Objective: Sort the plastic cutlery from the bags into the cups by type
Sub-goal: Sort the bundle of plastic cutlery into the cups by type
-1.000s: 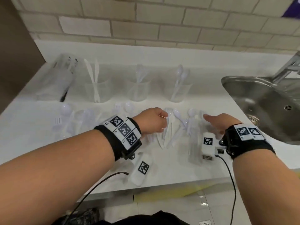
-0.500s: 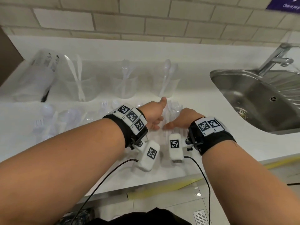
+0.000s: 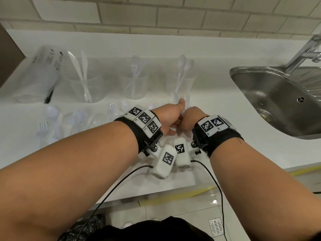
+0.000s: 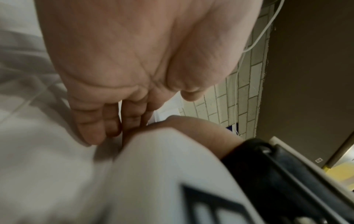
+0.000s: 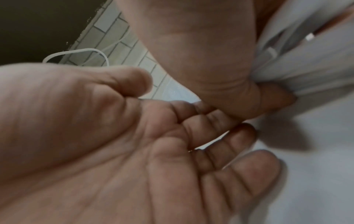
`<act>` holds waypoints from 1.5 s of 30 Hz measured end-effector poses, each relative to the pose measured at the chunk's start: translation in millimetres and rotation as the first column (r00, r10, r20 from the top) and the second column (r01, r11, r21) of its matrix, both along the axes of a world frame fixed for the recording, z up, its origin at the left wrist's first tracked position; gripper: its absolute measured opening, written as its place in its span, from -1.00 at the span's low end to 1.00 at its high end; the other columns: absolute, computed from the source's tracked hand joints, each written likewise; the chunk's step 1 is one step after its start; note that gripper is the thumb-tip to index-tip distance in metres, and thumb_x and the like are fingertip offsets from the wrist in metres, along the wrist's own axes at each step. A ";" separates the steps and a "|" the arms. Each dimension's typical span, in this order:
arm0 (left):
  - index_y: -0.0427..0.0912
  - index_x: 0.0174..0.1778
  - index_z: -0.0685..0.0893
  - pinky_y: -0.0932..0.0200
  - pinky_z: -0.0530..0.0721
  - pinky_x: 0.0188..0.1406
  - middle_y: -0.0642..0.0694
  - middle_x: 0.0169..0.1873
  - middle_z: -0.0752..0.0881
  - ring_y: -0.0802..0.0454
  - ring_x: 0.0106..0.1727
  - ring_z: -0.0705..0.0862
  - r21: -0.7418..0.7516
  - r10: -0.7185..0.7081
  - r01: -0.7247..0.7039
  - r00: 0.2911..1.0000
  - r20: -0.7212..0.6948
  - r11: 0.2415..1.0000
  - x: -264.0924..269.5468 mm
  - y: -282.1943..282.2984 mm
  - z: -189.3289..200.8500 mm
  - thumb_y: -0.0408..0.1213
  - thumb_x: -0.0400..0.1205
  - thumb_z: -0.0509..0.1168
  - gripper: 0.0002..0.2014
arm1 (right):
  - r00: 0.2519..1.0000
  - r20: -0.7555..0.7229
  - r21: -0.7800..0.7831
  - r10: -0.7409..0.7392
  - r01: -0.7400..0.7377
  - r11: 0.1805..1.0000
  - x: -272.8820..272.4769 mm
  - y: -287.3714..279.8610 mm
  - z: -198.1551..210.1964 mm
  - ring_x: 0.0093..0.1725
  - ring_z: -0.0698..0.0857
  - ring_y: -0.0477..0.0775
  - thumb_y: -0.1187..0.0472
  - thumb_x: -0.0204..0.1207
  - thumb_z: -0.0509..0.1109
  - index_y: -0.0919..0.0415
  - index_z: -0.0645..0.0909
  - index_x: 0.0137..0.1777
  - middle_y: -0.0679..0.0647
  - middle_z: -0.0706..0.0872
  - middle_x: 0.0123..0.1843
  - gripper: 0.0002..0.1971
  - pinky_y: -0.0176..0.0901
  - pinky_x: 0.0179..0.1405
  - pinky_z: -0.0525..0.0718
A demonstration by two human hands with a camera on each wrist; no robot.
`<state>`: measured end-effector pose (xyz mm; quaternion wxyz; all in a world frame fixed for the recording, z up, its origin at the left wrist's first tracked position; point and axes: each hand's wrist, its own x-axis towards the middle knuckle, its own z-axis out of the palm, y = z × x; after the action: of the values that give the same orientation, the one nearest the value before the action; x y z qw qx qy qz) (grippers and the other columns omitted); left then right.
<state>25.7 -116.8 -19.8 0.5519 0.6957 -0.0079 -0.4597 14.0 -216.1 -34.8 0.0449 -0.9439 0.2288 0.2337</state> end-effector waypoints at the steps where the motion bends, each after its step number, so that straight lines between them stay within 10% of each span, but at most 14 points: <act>1: -0.29 0.43 0.52 -0.06 0.46 0.36 -0.19 0.33 0.64 -0.10 0.37 0.57 -0.007 -0.019 0.019 1.000 -0.016 1.000 1.0 1.6 0.0 0.34 0.65 -0.13 -0.21 | 1.000 0.006 -0.013 0.004 -0.004 1.000 1.5 -0.7 -2.2 -0.20 0.61 0.12 0.11 0.53 0.42 0.30 0.62 0.01 0.19 0.63 0.02 -0.77 -0.13 -0.34 0.52; 8: -0.38 0.35 0.57 0.05 0.53 0.02 -0.22 0.04 0.61 -0.13 -0.02 0.49 -0.078 0.050 -0.055 0.997 -0.063 0.995 1.0 4.8 -1.3 0.33 0.65 -0.07 -0.20 | 0.996 0.069 -0.108 0.059 -0.051 0.993 1.4 3.9 -5.8 0.11 0.70 0.13 0.16 0.63 0.28 0.27 0.60 0.23 0.12 0.66 0.02 -0.74 -0.16 -0.08 0.56; 15: -0.39 0.54 0.36 -0.15 0.46 0.48 -0.32 0.49 0.49 -0.24 0.47 0.51 -0.068 0.011 -0.015 0.998 -0.060 0.998 2.3 11.3 0.5 0.33 0.65 -0.10 -0.15 | 0.984 -0.070 -0.155 0.166 -0.175 0.972 6.7 6.9 -2.4 0.00 0.70 0.16 0.16 0.57 0.36 0.30 0.64 0.15 0.07 0.57 -0.27 -0.75 -0.09 -0.13 0.56; 27: -0.52 0.47 0.39 -0.09 0.47 0.49 -0.41 0.49 0.45 -0.27 0.48 0.50 -0.066 0.060 -0.058 0.998 0.023 0.996 2.6 41.2 14.1 0.33 0.65 -0.14 -0.10 | 0.993 0.114 -0.104 -0.015 0.027 0.994 -3.5 9.8 6.3 -0.46 0.53 0.08 0.29 0.45 0.41 0.24 0.42 -0.34 0.11 0.54 -0.38 -0.77 -0.12 -0.60 0.38; 35: -0.45 0.41 0.45 -0.02 0.64 0.29 -0.36 0.31 0.59 -0.21 0.28 0.65 -0.210 0.248 -0.233 0.968 0.048 0.949 5.7 60.2 18.5 0.19 0.69 0.08 -0.29 | 0.938 0.287 0.196 -0.194 0.141 0.970 -24.7 4.1 18.8 -0.17 0.59 0.15 0.30 0.52 0.31 0.30 0.52 -0.01 0.15 0.60 -0.18 -0.90 -0.09 -0.17 0.56; 41: -0.29 0.32 0.52 -0.10 0.67 0.16 -0.25 0.12 0.62 -0.19 0.06 0.67 -0.334 0.404 -0.419 0.907 -0.115 0.845 6.8 88.2 23.1 0.26 0.64 0.11 -0.35 | 0.649 0.607 0.720 -0.459 -0.205 0.663 -24.9 45.3 72.9 -0.20 0.67 0.08 0.36 0.38 0.34 0.16 0.57 -0.05 0.03 0.66 -0.22 -0.83 0.01 -0.12 0.72; 45: -0.01 0.48 0.47 -0.19 0.59 0.30 -0.11 0.38 0.57 -0.16 0.30 0.63 -0.564 0.510 -0.434 0.860 -0.026 0.703 14.9 113.6 42.9 0.37 0.58 0.07 -0.32 | 0.723 0.617 0.746 -0.311 -0.412 0.523 -21.0 74.9 94.6 -0.34 0.70 -0.05 0.49 0.38 0.31 0.07 0.59 -0.17 -0.07 0.69 -0.37 -0.74 -0.15 -0.28 0.73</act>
<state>40.6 -3.2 23.1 0.8256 0.5139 0.0026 -0.2332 -6.9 -141.2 59.8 0.5728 -0.8178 0.0201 -0.0524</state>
